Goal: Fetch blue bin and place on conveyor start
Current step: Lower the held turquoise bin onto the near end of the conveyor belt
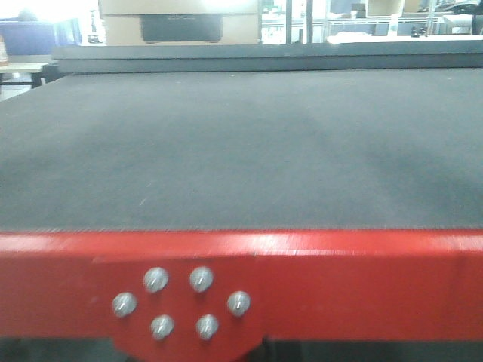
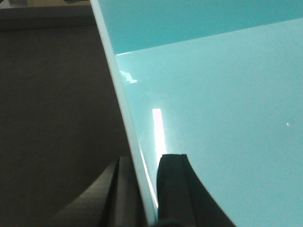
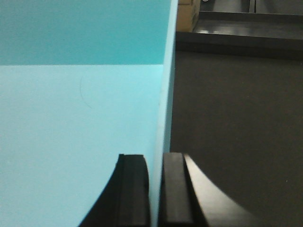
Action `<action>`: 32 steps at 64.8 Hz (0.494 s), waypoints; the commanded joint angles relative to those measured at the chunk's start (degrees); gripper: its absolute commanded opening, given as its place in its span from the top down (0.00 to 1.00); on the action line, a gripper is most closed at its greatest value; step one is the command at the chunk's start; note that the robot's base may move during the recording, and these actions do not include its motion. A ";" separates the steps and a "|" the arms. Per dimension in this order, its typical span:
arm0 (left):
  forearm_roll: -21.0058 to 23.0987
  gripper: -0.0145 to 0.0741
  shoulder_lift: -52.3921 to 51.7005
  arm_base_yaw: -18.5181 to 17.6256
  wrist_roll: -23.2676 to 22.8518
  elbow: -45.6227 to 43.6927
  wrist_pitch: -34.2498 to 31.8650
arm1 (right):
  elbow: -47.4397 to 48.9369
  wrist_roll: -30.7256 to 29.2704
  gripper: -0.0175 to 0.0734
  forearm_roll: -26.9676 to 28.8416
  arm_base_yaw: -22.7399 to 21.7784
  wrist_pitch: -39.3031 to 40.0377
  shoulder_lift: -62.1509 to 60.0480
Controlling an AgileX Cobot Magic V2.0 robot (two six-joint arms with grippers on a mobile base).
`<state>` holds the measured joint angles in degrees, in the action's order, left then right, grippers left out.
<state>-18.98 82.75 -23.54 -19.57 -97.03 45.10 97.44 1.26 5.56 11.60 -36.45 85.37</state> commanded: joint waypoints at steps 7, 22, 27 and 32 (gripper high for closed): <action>1.66 0.96 -0.56 -0.63 1.37 -0.38 -4.54 | 0.44 -0.67 0.98 1.34 0.45 2.60 -0.63; 1.66 0.96 -0.56 -0.63 1.37 -0.38 -4.54 | 0.44 -0.67 0.98 1.34 0.45 2.60 -0.63; 1.66 0.96 -0.56 -0.63 1.37 -0.38 -4.54 | 0.44 -0.67 0.98 1.34 0.45 2.60 -0.63; 1.66 0.96 -0.56 -0.63 1.37 -0.38 -4.54 | 0.44 -0.67 0.98 1.34 0.45 2.60 -0.63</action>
<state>-18.98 82.75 -23.54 -19.57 -97.03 45.10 97.44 1.26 5.56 11.60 -36.45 85.37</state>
